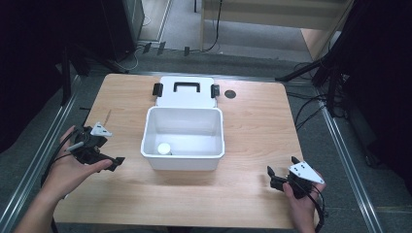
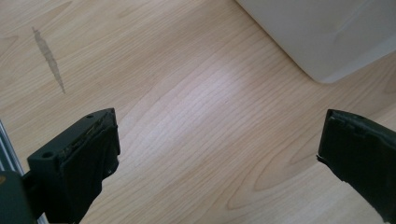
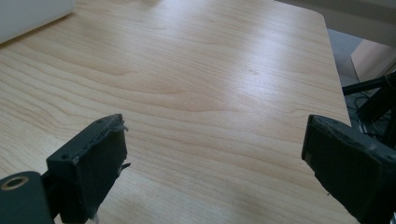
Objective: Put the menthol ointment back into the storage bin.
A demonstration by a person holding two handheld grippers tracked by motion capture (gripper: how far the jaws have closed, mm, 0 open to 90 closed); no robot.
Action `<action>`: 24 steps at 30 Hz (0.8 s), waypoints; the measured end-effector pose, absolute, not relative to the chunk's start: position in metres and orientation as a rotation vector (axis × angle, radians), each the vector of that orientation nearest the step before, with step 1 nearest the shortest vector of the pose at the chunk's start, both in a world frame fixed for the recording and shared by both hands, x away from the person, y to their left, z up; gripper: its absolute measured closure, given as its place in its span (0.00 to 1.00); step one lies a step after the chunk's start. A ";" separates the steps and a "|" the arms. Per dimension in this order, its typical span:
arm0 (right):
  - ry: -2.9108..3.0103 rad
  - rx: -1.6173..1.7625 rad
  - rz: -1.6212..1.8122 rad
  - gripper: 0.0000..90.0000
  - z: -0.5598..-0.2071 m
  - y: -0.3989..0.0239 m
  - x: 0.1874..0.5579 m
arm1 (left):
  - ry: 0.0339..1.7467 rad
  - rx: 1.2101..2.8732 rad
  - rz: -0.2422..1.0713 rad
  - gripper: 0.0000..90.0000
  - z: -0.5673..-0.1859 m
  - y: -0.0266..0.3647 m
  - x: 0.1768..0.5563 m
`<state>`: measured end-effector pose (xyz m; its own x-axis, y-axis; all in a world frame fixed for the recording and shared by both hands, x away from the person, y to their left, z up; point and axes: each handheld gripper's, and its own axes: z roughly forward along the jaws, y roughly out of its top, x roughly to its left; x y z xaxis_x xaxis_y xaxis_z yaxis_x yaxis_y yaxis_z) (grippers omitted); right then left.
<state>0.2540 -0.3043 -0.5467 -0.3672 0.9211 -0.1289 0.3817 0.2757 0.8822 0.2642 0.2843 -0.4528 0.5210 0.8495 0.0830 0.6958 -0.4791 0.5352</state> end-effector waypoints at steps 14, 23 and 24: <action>1.890 1.170 1.037 0.08 -0.547 -0.304 0.255 | 1.258 2.038 0.672 0.00 -0.503 0.316 0.227; 1.891 1.173 1.032 0.08 -0.547 -0.304 0.255 | 1.289 1.809 0.753 0.00 -0.536 0.342 0.202; 1.891 1.173 1.032 0.08 -0.547 -0.304 0.255 | 1.298 1.793 0.764 0.00 -0.538 0.344 0.200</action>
<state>0.2550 -0.3040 -0.5469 -0.3665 0.9208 -0.1334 0.3861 0.2809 0.8787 0.1998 0.3442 -0.5379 0.2980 0.9542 0.0268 0.4861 -0.1758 0.8560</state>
